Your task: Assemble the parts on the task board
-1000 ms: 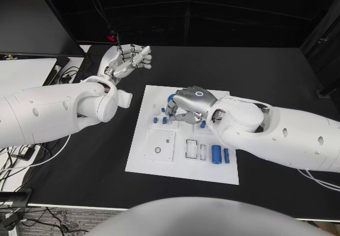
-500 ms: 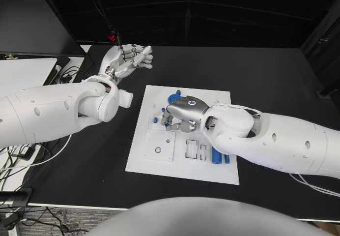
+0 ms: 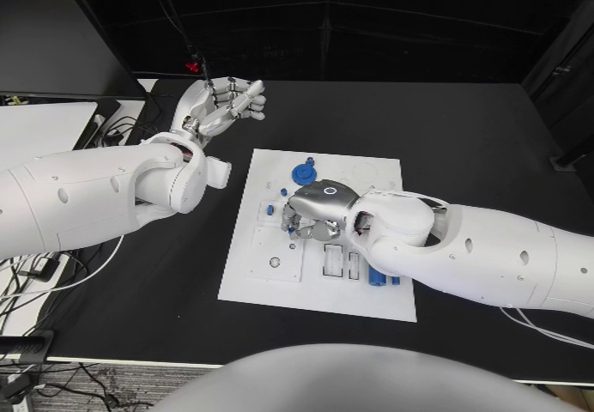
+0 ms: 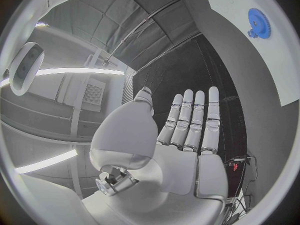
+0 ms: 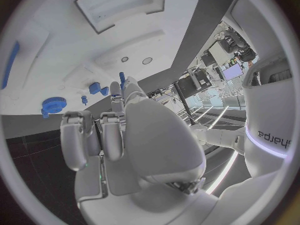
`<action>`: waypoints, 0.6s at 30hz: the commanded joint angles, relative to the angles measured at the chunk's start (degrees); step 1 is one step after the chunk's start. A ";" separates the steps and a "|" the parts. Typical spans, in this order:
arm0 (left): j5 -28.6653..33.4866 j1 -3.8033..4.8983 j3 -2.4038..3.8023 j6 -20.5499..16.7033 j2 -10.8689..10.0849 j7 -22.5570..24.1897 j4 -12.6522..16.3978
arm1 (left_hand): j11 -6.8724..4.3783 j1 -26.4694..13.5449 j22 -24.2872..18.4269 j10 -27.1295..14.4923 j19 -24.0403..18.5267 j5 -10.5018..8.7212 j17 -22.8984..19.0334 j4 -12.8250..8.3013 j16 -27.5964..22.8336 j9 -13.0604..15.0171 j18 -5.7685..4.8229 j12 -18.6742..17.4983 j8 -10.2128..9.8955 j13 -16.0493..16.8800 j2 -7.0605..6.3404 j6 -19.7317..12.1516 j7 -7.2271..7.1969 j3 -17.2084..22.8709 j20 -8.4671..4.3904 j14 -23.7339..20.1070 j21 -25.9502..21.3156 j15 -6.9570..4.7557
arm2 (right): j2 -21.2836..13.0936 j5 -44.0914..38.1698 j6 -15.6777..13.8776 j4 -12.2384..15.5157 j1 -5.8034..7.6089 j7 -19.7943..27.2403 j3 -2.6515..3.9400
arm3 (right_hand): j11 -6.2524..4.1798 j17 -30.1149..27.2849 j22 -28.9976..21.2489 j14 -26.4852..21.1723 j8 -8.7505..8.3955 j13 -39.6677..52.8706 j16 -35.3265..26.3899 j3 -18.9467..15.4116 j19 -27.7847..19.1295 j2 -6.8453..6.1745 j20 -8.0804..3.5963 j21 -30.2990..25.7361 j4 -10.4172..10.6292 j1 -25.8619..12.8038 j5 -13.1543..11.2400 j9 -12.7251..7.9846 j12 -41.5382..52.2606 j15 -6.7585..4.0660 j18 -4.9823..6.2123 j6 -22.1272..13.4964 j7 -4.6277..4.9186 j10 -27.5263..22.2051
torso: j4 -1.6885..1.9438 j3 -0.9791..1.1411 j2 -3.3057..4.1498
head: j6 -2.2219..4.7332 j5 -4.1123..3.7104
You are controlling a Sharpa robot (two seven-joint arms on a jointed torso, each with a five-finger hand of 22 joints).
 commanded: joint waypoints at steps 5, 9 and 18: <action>0.02 0.07 0.03 0.29 0.00 0.39 0.03 | -0.34 0.17 -0.07 -0.14 0.54 0.22 -0.07 -0.12 0.27 -0.07 0.58 0.21 0.26 -0.09 0.25 0.27 1.34 -0.37 -0.03 -0.22 0.24 -0.16 | 0.31 -0.31 0.60 -0.32 -0.26 0.90 -0.12 | 0.46 13.48 15.10 5.74 -0.27 -0.05 0.15 0.28 5.87 -0.30 0.45 0.19 -0.03 0.27 -0.19 0.04 -0.23 0.30 -0.43 -0.05 0.44 0.11 | 0.03 0.00 0.06 | 0.01 -0.06; 0.02 0.07 0.03 0.30 -0.01 0.39 0.03 | -0.34 0.17 -0.07 -0.14 0.54 0.22 -0.07 -0.12 0.27 -0.07 0.58 0.21 0.26 -0.09 0.25 0.27 1.34 -0.37 -0.03 -0.22 0.24 -0.16 | 0.47 -0.31 0.48 -0.42 -0.38 1.04 -0.14 | 0.47 13.45 15.10 5.73 -0.29 -0.05 0.14 0.31 5.87 -0.30 0.46 0.19 -0.03 0.28 -0.19 0.04 -0.24 0.31 -0.43 -0.06 0.46 0.10 | 0.01 -0.01 0.00 | 0.01 -0.09; 0.02 0.07 0.03 0.29 -0.11 0.39 0.09 | -0.34 0.17 -0.07 -0.14 0.54 0.22 -0.07 -0.12 0.27 -0.07 0.58 0.21 0.26 -0.09 0.25 0.27 1.34 -0.37 -0.03 -0.22 0.24 -0.16 | 0.66 -0.33 0.50 -0.62 -0.47 1.23 -0.16 | 0.47 13.46 15.10 5.73 -0.31 -0.05 0.14 0.34 5.87 -0.30 0.47 0.19 -0.04 0.31 -0.19 0.04 -0.25 0.32 -0.43 -0.07 0.46 0.10 | 0.05 -0.02 0.00 | 0.01 -0.15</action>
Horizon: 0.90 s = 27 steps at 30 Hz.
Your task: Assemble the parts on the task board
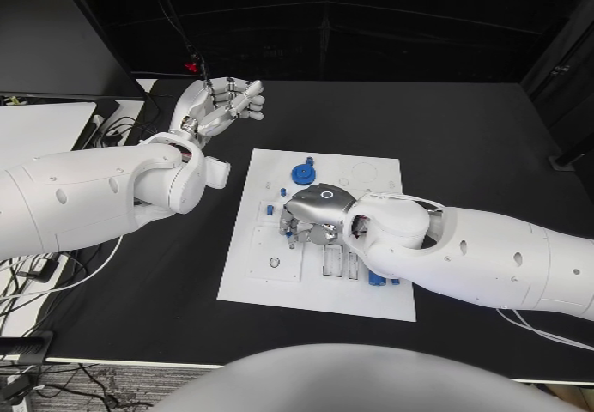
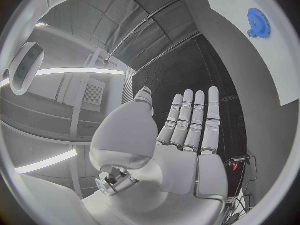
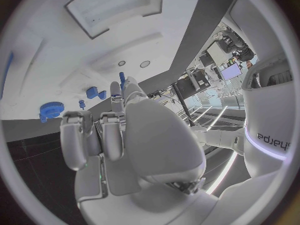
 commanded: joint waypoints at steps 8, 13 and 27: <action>0.02 0.07 0.03 0.25 -0.09 0.35 0.10 | -0.34 0.17 -0.07 -0.13 0.54 0.22 -0.07 -0.11 0.27 -0.07 0.58 0.20 0.26 -0.09 0.25 0.27 1.34 -0.37 -0.03 -0.22 0.24 -0.16 | 0.37 -0.27 1.50 -0.34 0.00 0.62 0.00 | 0.50 13.45 15.09 5.73 -0.35 -0.05 0.13 0.40 6.08 -0.31 0.28 0.19 -0.04 0.31 -0.18 0.08 -0.26 0.35 -0.43 -0.09 0.51 0.10 | 0.04 -0.02 -0.02 | 0.01 -0.01; 0.02 0.07 0.03 0.26 -0.10 0.35 0.09 | -0.34 0.17 -0.07 -0.13 0.54 0.22 -0.07 -0.11 0.27 -0.07 0.58 0.20 0.26 -0.09 0.25 0.27 1.34 -0.37 -0.03 -0.22 0.24 -0.16 | 0.66 -0.51 2.32 -0.62 -0.20 0.37 0.00 | 0.57 13.53 15.09 5.74 -0.45 -0.06 0.17 0.47 6.08 -0.34 0.33 0.19 -0.01 0.29 -0.18 0.07 -0.32 0.40 -0.43 -0.15 0.57 0.01 | 0.02 -0.01 -0.06 | 0.01 -0.06; 0.02 0.07 0.03 0.25 -0.09 0.34 0.06 | -0.35 0.31 -0.10 -0.16 0.64 0.29 -0.37 -0.11 0.55 -0.12 0.57 0.38 0.32 -0.11 0.46 0.24 1.33 -0.61 -0.06 -0.26 0.33 -0.18 | 0.58 -1.57 3.88 -0.71 -0.64 -0.16 -0.01 | 0.61 13.54 15.09 5.74 -0.52 -0.07 0.18 0.53 6.08 -0.35 0.37 0.19 0.00 0.27 -0.18 0.07 -0.36 0.44 -0.43 -0.19 0.61 -0.08 | 0.03 -0.01 -0.02 | 0.01 -0.17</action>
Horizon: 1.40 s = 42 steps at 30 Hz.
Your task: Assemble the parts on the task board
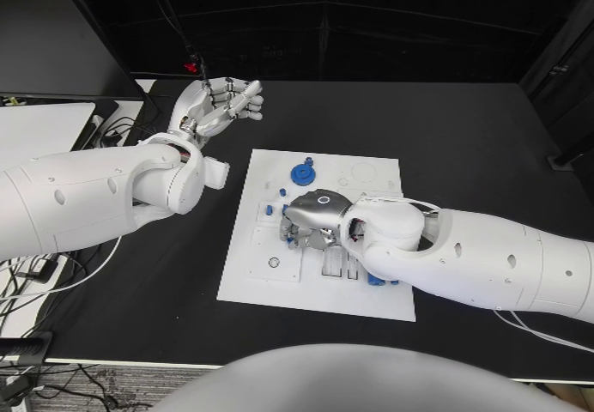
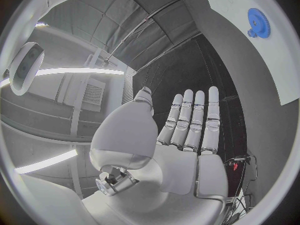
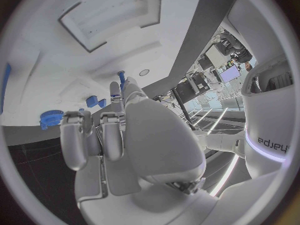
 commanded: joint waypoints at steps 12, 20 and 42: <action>0.02 0.07 0.03 0.22 -0.06 0.33 0.05 | -0.35 0.31 -0.05 -0.16 0.43 0.29 -0.05 -0.01 0.09 -0.05 0.57 0.38 0.32 -0.05 0.46 0.24 1.33 -0.25 0.15 -0.25 0.33 -0.18 | -0.10 -0.74 1.31 0.18 -0.11 0.15 0.01 | 0.37 13.33 15.10 5.70 -0.71 -0.08 0.07 0.19 6.08 -1.03 0.55 0.19 -0.01 0.03 -0.20 0.00 -0.44 0.63 -0.43 -0.27 0.52 -0.52 | -0.03 -0.01 0.01 | 0.01 -0.08; 0.02 0.07 0.03 0.27 -0.01 0.33 0.01 | -0.35 0.31 -0.05 -0.16 0.43 0.29 -0.05 -0.01 0.09 -0.05 0.57 0.38 0.32 -0.05 0.46 0.24 1.33 -0.25 0.15 -0.25 0.33 -0.18 | -0.02 -0.74 1.33 0.20 -0.13 0.17 0.01 | 0.56 12.98 15.10 5.62 -1.28 -0.09 -0.10 -0.05 6.08 -1.97 0.76 0.19 0.05 -0.52 -0.19 -0.05 -0.47 0.81 -0.43 -0.81 0.58 -1.23 | 0.00 -0.01 0.00 | 0.01 -0.20; 0.02 0.07 0.03 0.27 0.00 0.27 0.00 | -0.35 0.37 -0.06 -0.19 0.46 0.31 -0.16 -0.01 0.20 -0.07 0.57 0.44 0.34 -0.06 0.55 0.21 1.33 -0.34 0.14 -0.28 0.36 -0.18 | 0.03 -0.74 1.30 0.16 -0.15 0.01 0.01 | 1.14 12.06 15.10 5.42 -2.94 -0.06 -0.53 -0.73 6.08 -3.69 1.20 0.19 0.10 -2.10 -0.20 -0.13 -0.42 1.27 -0.43 -2.86 1.01 -3.39 | -0.02 -0.01 0.02 | 0.01 -0.34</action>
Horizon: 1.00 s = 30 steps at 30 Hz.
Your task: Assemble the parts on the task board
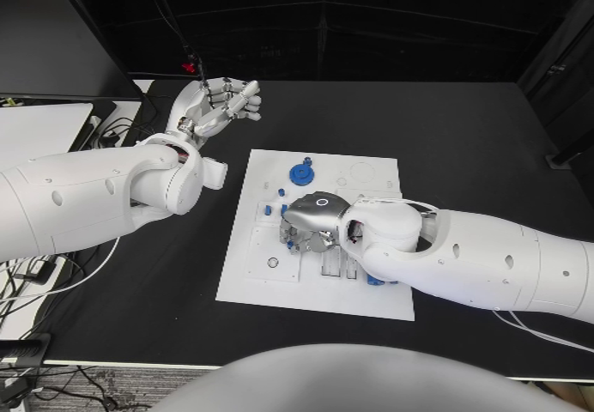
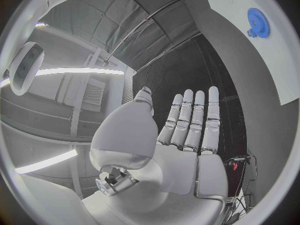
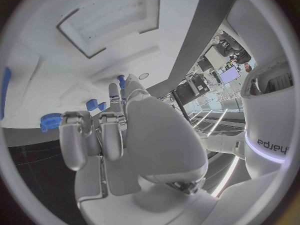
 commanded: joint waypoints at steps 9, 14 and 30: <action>0.01 0.07 0.03 0.33 0.04 0.30 -0.01 | -0.35 0.07 -0.07 -0.19 0.46 0.31 -0.04 -0.01 0.20 -0.07 0.57 0.20 0.34 -0.07 0.25 0.22 1.33 -0.34 0.14 -0.28 0.36 -0.18 | -0.17 -0.28 -1.30 0.28 0.02 0.55 0.01 | 0.34 11.04 15.10 5.19 -1.44 0.03 -0.81 -1.87 6.05 -1.76 0.73 0.19 -0.14 -3.09 -0.23 -0.03 -0.03 0.76 -0.43 -2.11 0.57 -1.77 | 0.01 0.02 -0.02 | 0.01 -0.02; 0.01 0.07 0.03 0.42 0.08 0.33 -0.06 | -0.35 0.10 -0.08 -0.19 0.47 0.32 -0.10 -0.01 0.25 -0.08 0.57 0.23 0.35 -0.07 0.29 0.21 1.33 -0.38 0.13 -0.29 0.37 -0.18 | -1.30 0.92 -7.33 1.17 -0.19 2.07 0.02 | 0.63 10.04 15.10 4.96 -1.56 0.08 -1.29 -2.56 6.05 -2.30 0.92 0.19 -0.15 -4.67 -0.24 0.06 0.04 0.96 -0.43 -2.48 0.99 -2.57 | -0.01 0.04 0.03 | 0.01 -0.15; 0.23 -0.13 0.03 2.87 0.32 0.94 -0.68 | 1.46 -2.96 -1.78 -7.26 -3.71 -0.36 -3.03 0.13 1.65 -0.12 -0.41 -0.07 0.33 -0.03 -1.70 -3.14 2.94 -3.04 0.85 -6.05 -2.10 1.51 | -15.03 22.09 -19.85 9.66 4.70 7.67 0.18 | 1.89 8.24 14.72 4.60 -1.87 0.21 -2.05 -3.02 5.49 -3.37 1.94 -0.64 -0.15 -7.71 -0.06 -0.03 0.56 2.01 -0.16 -6.21 2.21 -8.40 | 0.11 -0.04 0.00 | 0.01 -1.65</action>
